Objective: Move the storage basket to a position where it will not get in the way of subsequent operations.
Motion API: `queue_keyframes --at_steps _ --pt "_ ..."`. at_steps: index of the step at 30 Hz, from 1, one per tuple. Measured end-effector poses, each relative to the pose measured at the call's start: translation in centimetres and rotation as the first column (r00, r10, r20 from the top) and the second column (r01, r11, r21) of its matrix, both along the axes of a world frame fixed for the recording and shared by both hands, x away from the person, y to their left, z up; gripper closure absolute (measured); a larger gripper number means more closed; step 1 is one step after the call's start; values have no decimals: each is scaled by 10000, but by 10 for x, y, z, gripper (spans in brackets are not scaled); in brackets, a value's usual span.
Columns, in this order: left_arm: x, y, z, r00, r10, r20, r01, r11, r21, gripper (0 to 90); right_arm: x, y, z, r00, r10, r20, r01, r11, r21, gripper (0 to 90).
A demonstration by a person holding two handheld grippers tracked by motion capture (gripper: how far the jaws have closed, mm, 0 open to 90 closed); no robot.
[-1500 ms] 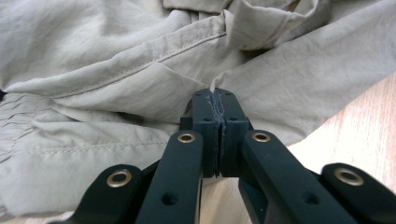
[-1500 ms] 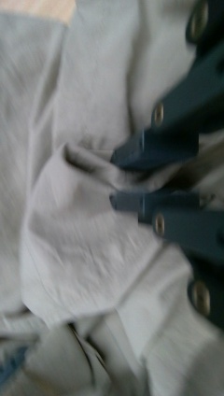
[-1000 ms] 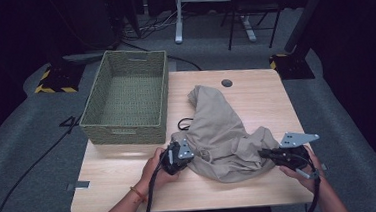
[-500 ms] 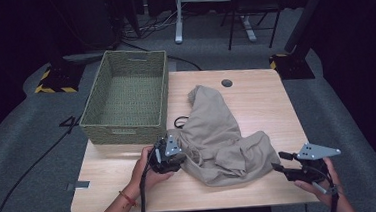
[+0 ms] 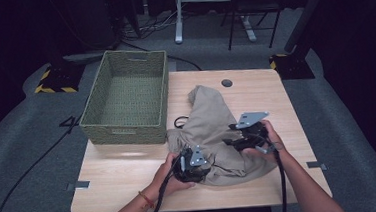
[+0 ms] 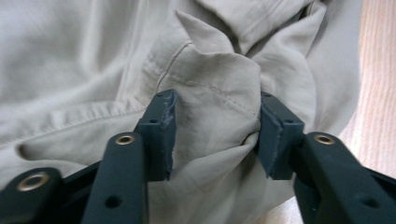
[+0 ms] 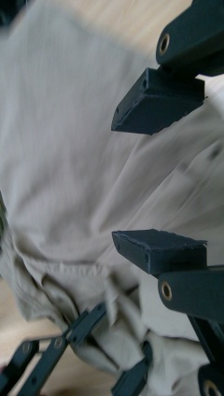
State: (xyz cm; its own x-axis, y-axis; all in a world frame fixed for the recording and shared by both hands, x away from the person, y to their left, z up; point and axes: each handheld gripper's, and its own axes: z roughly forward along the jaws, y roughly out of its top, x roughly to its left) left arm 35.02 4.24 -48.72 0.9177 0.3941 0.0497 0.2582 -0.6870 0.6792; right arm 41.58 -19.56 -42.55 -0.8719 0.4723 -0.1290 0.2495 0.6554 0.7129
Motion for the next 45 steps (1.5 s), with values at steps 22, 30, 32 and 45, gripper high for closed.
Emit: queue_keyframes --at_steps 22,30,32,45 --pt "-2 43 3 9975 435 564 -471 9968 653 850 -1 26 -24 9904 600 -1245 -805 9827 -1667 875" --pt "-5 51 18 9958 436 805 -424 9990 -160 852 -31 -3 9 9959 396 -818 -415 9989 -217 876" --pt "-7 55 20 9945 617 848 -596 9979 -265 801 -43 -10 9 9955 641 -698 -656 9976 -202 879" --pt "5 82 14 9639 2659 153 -2640 9615 -760 345 -65 -52 -11 9942 -911 -573 874 9941 -647 553"
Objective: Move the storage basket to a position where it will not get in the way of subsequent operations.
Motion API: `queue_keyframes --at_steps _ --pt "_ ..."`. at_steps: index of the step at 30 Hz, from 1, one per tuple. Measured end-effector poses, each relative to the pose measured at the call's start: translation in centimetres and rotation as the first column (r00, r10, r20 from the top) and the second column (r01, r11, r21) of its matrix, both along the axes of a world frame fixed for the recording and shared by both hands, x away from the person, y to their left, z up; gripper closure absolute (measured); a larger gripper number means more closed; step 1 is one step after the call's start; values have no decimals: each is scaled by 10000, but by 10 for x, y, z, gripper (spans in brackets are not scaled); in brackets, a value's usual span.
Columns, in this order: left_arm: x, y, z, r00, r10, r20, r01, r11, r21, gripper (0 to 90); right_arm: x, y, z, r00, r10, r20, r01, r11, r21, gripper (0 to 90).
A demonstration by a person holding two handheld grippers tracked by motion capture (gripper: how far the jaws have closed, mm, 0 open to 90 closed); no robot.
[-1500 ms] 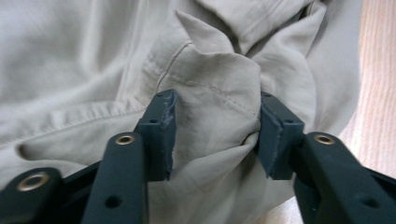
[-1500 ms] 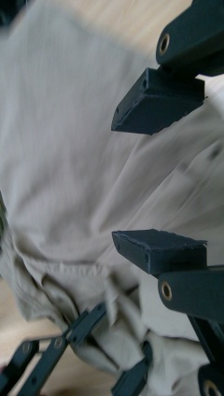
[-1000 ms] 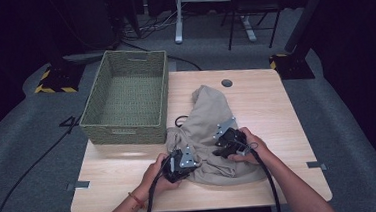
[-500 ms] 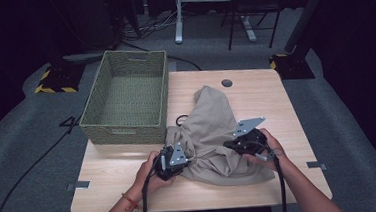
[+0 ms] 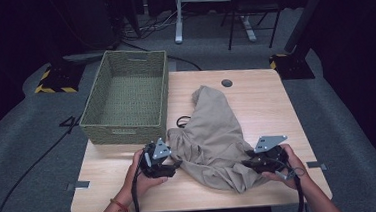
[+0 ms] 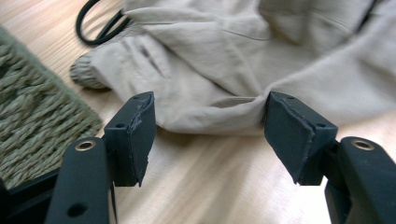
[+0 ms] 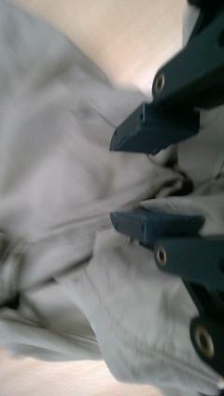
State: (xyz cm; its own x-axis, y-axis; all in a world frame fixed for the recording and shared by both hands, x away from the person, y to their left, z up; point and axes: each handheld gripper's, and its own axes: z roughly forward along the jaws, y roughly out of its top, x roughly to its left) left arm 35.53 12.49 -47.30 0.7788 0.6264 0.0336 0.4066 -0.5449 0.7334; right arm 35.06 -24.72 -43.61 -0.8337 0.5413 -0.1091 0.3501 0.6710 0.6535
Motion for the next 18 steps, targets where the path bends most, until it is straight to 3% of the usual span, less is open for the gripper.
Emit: queue_keyframes --at_steps 2,4,7,11,13,16,18 --pt "3 -4 -3 9999 -92 -41 93 9998 169 346 4 6 16 9980 -253 572 228 9987 449 492" --pt "6 -9 -7 9997 -209 -101 211 9994 281 393 10 21 30 9959 -278 859 192 9949 993 468" --pt "8 -14 -12 9989 -450 -106 455 9972 591 548 22 60 39 9926 223 1195 -342 9945 988 442" --pt "10 -17 -19 9971 -703 -276 731 9900 1205 679 41 113 25 9924 974 754 -991 9949 187 418" --pt "9 -15 -20 9967 -755 -307 784 9912 1069 721 53 136 10 9932 1097 403 -1089 9939 -195 423" --pt "9 -13 -20 9955 -907 -263 931 9891 1137 810 67 153 -11 9951 987 -104 -993 9900 -1005 438" --pt "9 -13 -20 9955 -921 -218 940 9884 1192 859 75 155 -23 9939 881 -660 -950 9894 -1100 460"
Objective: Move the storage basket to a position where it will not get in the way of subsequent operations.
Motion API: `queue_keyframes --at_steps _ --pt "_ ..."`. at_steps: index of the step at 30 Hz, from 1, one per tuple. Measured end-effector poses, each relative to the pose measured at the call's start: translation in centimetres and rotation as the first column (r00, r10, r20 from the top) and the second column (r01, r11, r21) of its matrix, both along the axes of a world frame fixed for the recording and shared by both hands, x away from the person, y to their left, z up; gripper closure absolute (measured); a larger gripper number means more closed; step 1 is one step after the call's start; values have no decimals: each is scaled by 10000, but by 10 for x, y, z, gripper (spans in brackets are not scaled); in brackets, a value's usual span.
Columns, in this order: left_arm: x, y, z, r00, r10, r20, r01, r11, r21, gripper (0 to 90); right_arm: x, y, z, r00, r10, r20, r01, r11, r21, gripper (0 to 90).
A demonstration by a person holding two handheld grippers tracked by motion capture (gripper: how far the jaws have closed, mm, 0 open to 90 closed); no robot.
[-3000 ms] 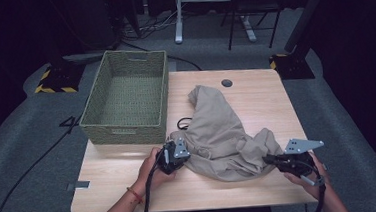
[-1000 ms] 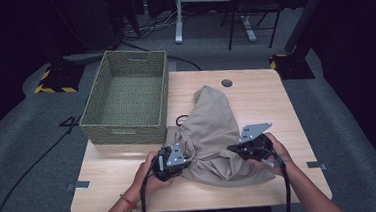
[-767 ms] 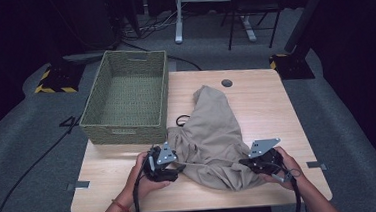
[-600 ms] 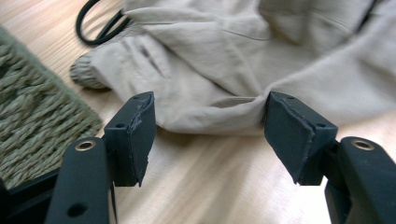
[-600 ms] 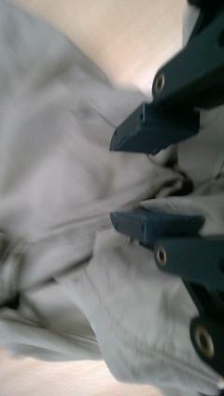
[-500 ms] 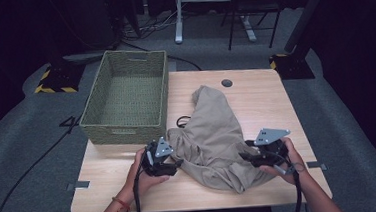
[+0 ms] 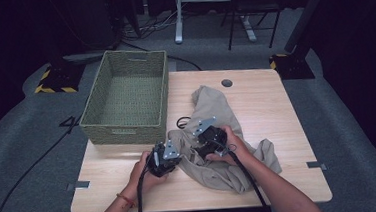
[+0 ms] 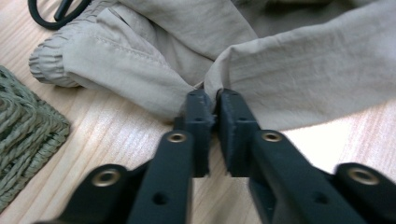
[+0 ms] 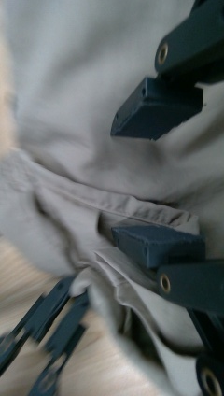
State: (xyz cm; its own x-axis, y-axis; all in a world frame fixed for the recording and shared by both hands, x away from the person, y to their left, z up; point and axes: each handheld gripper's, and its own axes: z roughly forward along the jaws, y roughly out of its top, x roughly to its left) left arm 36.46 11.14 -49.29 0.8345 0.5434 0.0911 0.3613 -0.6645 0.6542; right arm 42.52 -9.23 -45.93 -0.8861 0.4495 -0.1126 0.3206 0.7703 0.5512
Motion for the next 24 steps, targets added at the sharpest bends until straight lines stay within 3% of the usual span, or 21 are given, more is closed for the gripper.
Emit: queue_keyframes --at_steps 2,5,8,12,17,21,24 --pt "1 -1 0 10000 8 -23 -8 10000 18 880 4 -1 -8 9997 -180 -188 177 9997 -146 546" --pt "2 -2 0 10000 -10 30 10 10000 88 891 5 -3 -15 9976 149 -682 -153 9999 -57 727" --pt "3 -2 1 10000 -7 76 6 9999 172 893 3 -5 -13 9978 384 -546 -398 9989 -235 882" --pt "3 -2 1 9999 46 161 -50 9998 215 894 1 -16 -4 9989 382 -270 -381 9993 41 892" --pt "4 1 1 9992 196 341 -209 9991 380 896 -1 -44 22 9995 -77 311 56 9977 676 893" --pt "4 4 2 9987 315 404 -334 9983 475 896 0 -80 48 9949 -736 685 647 9902 1239 894" --pt "5 7 3 9980 442 455 -465 9976 504 897 3 -115 63 9828 -1518 1052 1359 9802 1442 894"
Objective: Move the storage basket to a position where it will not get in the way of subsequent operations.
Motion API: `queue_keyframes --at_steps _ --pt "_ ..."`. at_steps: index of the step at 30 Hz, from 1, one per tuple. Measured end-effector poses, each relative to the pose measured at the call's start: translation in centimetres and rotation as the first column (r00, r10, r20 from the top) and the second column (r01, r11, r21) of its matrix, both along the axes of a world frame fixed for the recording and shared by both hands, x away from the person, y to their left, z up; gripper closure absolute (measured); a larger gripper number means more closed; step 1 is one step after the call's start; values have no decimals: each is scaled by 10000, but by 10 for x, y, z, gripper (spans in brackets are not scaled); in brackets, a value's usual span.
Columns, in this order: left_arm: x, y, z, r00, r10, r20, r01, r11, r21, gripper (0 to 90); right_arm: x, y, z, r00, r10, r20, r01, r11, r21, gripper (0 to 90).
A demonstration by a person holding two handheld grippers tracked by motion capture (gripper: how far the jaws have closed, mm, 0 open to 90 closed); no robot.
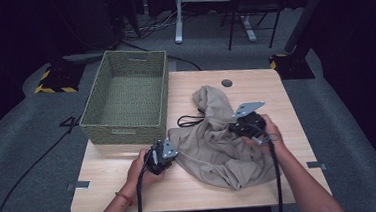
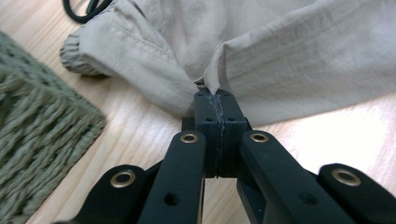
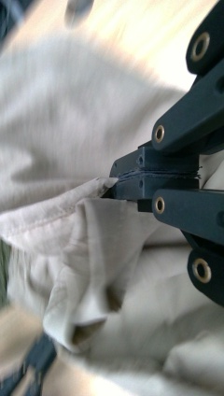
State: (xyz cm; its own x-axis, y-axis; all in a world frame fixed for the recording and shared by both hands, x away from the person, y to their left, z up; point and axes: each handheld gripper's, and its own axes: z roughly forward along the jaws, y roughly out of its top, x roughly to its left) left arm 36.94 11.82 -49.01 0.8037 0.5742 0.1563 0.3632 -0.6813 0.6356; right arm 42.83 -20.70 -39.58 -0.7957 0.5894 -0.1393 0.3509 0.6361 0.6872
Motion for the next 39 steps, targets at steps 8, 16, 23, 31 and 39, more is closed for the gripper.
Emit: queue_keyframes --at_steps 8,16,23,31,39 --pt "1 3 0 9992 341 209 -343 9994 96 895 15 -97 6 9653 -2572 456 2589 9652 -376 893" --pt "-7 -6 13 9989 68 474 -41 9984 -567 552 31 -154 -31 9057 -4237 -144 4214 9035 -784 891" --pt "-32 -44 37 9903 -1264 574 1345 9764 -1690 275 32 -166 -50 8736 -4862 -181 4836 8718 -784 698" --pt "-47 -113 28 9450 -3270 104 3239 9307 -1701 302 1 -169 -21 8776 -4730 782 4712 8811 409 481" --pt "-31 -135 3 9486 -3156 -230 3127 9462 -830 615 -19 -122 -26 9611 -2559 1039 2546 9667 257 411"
